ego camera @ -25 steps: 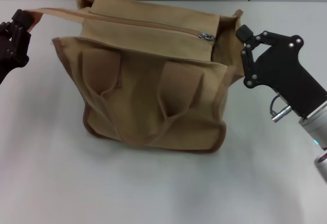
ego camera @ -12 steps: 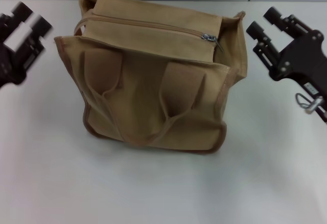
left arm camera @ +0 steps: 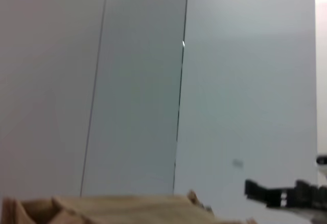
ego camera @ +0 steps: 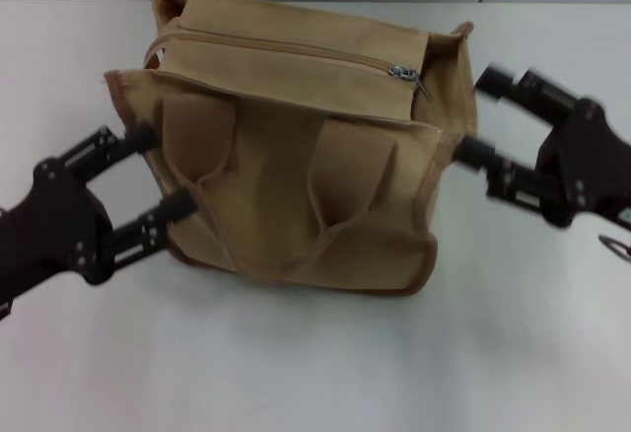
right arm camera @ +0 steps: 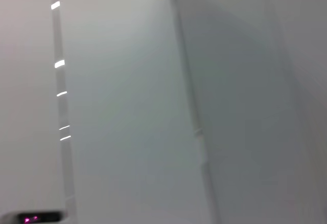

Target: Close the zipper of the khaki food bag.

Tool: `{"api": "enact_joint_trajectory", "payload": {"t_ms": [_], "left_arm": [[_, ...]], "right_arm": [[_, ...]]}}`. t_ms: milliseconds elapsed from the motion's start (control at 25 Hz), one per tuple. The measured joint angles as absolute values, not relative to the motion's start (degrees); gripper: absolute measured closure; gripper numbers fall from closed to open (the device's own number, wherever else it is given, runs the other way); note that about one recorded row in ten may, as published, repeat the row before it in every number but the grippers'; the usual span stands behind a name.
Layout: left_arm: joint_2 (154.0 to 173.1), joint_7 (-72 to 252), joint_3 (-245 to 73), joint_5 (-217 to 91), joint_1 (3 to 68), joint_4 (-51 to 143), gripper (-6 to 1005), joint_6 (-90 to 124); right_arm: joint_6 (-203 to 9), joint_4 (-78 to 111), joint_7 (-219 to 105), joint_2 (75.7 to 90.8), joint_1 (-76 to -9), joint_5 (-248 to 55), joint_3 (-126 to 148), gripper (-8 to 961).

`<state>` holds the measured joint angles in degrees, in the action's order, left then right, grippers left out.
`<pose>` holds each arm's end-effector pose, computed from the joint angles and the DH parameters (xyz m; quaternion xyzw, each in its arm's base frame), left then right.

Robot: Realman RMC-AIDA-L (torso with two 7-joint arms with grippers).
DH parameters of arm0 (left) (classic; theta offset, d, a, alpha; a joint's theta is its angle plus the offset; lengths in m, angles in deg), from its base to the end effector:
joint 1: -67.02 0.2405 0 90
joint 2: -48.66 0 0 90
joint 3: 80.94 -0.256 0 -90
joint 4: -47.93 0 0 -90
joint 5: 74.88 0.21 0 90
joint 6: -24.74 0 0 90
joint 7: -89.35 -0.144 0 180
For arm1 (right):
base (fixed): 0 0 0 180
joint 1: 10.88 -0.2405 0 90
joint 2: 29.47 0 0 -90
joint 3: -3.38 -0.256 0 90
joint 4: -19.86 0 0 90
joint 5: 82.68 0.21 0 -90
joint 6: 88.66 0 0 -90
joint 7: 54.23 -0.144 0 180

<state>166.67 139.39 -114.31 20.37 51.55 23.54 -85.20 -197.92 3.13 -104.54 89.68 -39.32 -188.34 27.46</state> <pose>-0.2960 0.2302 0.0243 -0.8555 -0.1081 -0.4531 0.2262 0.2467 0.2749 -0.0025 -0.8543 0.0902 0.4885 0.1529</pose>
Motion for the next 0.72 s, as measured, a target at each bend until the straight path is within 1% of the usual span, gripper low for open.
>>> {"api": "enact_joint_trajectory", "payload": {"t_ms": [160, 400, 720], "left_arm": [[166.49, 139.1, -118.0, 21.1, 53.5, 21.9, 221, -83.6], [166.23, 139.0, -118.7, 26.8, 53.8, 21.3, 221, -83.3], [166.23, 138.6, -119.0, 30.5, 53.4, 21.2, 221, -84.2]], "right_arm": [[-199.8, 2.8, -102.5, 89.89, -37.2, -188.3, 29.5, 182], [-200.7, 3.2, -100.6, 89.82, -34.6, -188.5, 32.0, 181], [-198.1, 3.2, -97.9, 89.87, -34.6, -194.7, 39.6, 180]]}}
